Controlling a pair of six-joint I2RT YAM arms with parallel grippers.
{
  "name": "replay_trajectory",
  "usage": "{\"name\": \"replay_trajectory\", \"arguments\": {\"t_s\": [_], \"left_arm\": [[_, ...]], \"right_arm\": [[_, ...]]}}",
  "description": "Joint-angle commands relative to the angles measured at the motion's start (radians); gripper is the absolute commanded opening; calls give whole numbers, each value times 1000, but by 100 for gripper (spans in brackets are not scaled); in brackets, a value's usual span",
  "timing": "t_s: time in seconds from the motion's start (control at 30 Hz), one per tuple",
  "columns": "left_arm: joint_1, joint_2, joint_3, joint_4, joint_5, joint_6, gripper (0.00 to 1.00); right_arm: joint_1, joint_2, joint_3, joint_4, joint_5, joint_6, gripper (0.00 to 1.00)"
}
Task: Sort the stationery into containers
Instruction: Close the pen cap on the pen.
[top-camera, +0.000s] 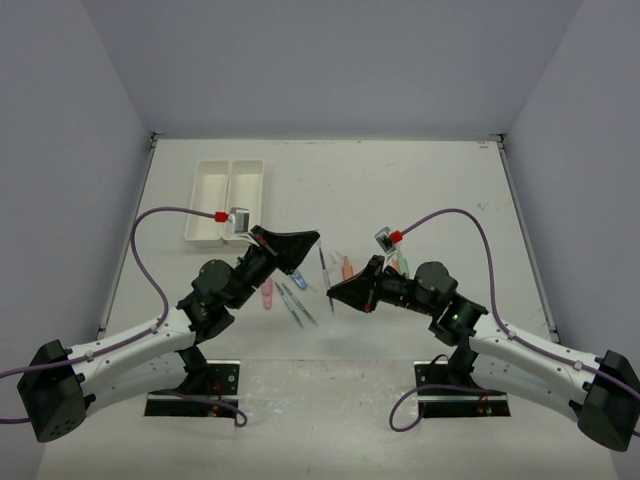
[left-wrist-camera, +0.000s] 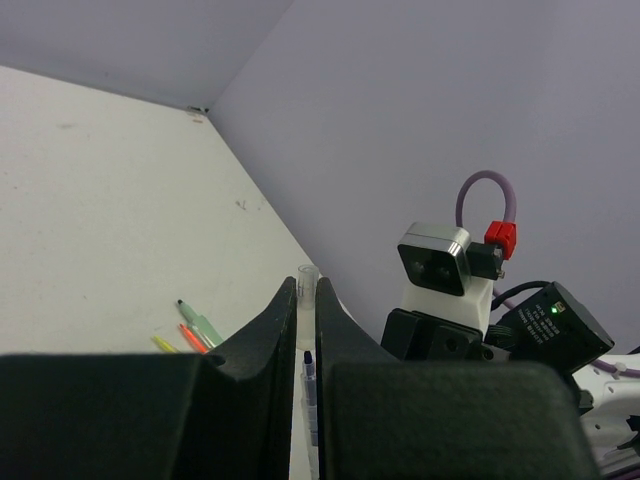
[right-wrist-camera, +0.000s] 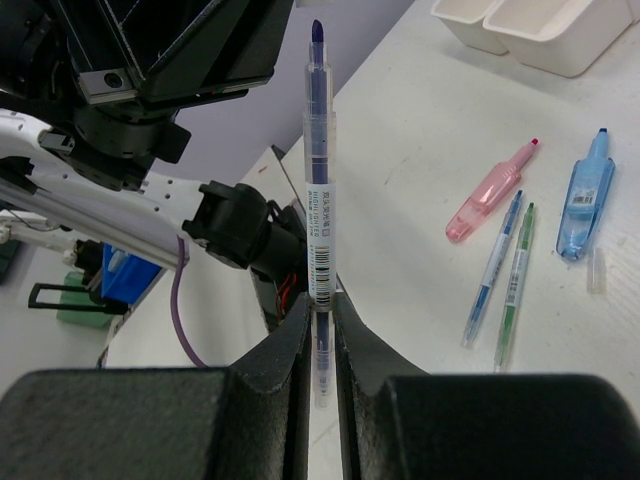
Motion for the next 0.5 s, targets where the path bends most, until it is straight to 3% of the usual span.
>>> {"name": "replay_trajectory", "arguments": {"t_s": [0.0, 0.47], "left_arm": [[0, 0, 20, 47, 8, 7, 0], [0, 26, -23, 100, 41, -21, 0]], "right_arm": [[5, -10, 53, 9, 13, -22, 0], [6, -19, 78, -27, 53, -32, 0]]}}
